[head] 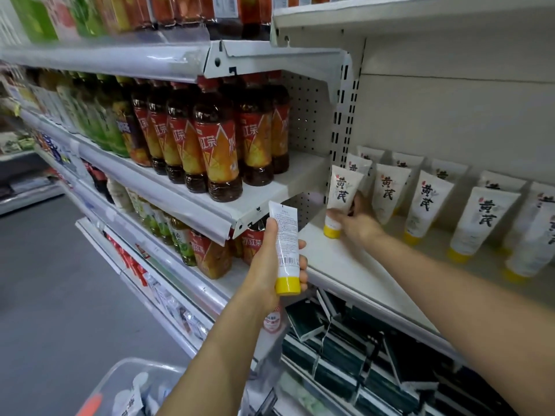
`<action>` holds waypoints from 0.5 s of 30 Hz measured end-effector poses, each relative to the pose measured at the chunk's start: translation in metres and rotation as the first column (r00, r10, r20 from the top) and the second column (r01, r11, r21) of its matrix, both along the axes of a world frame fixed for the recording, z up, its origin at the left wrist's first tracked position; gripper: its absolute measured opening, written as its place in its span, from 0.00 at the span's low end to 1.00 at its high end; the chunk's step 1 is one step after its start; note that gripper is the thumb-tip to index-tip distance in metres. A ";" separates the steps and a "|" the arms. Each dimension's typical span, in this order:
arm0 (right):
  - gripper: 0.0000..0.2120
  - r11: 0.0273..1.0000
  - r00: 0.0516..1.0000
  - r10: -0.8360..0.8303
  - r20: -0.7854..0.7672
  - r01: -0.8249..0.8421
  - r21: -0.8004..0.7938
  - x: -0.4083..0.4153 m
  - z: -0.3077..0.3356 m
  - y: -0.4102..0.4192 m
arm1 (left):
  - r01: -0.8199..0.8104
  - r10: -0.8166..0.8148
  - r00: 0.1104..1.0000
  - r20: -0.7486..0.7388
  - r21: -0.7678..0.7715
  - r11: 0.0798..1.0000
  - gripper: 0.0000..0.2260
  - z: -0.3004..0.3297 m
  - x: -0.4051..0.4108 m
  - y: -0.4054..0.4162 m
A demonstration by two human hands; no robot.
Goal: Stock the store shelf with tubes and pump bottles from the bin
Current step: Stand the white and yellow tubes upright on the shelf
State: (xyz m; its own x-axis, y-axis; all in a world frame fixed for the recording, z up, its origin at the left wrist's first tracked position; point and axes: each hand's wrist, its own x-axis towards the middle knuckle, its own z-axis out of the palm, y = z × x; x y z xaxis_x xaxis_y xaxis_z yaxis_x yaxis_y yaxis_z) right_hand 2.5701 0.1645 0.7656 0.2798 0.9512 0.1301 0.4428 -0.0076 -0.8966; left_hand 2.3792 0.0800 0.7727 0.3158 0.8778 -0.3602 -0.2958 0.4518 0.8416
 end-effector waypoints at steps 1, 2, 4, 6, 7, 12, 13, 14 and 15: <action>0.24 1.000 1.000 0.002 0.030 -0.002 -0.006 -0.001 -0.001 0.002 | -0.002 0.002 1.000 0.002 -0.006 1.000 0.32 0.000 0.000 0.001; 0.24 1.000 0.998 0.012 0.057 -0.012 -0.003 -0.001 -0.002 0.004 | -0.006 0.007 1.000 0.005 -0.011 1.000 0.32 -0.001 0.000 0.003; 0.23 1.000 0.996 0.024 0.089 -0.025 0.012 -0.001 -0.004 0.008 | -0.015 0.015 1.000 0.010 -0.016 1.000 0.32 -0.002 0.001 0.006; 0.24 1.000 0.994 0.021 0.103 -0.022 0.013 -0.001 -0.005 0.012 | -0.017 0.017 1.000 0.013 -0.017 1.000 0.32 -0.003 0.003 0.008; 0.24 1.000 0.994 0.015 0.111 -0.016 0.005 -0.001 -0.006 0.012 | -0.018 0.018 1.000 0.014 -0.017 1.000 0.32 -0.003 0.003 0.009; 0.24 1.000 0.992 -0.018 0.128 0.015 0.019 -0.002 -0.007 0.016 | -0.018 0.018 1.000 0.010 -0.003 1.000 0.31 -0.004 0.007 0.012; 0.24 1.000 0.992 -0.020 0.128 0.017 0.023 -0.003 -0.007 0.016 | -0.018 0.018 1.000 0.009 0.001 1.000 0.32 -0.004 0.008 0.013; 0.23 0.999 0.991 -0.022 0.133 0.019 0.030 -0.003 -0.007 0.016 | -0.020 0.020 1.000 0.008 0.004 1.000 0.32 -0.005 0.009 0.013; 0.24 0.999 0.989 -0.028 0.142 0.024 0.028 -0.003 -0.007 0.015 | -0.024 0.024 1.000 0.008 0.007 1.000 0.32 -0.005 0.010 0.013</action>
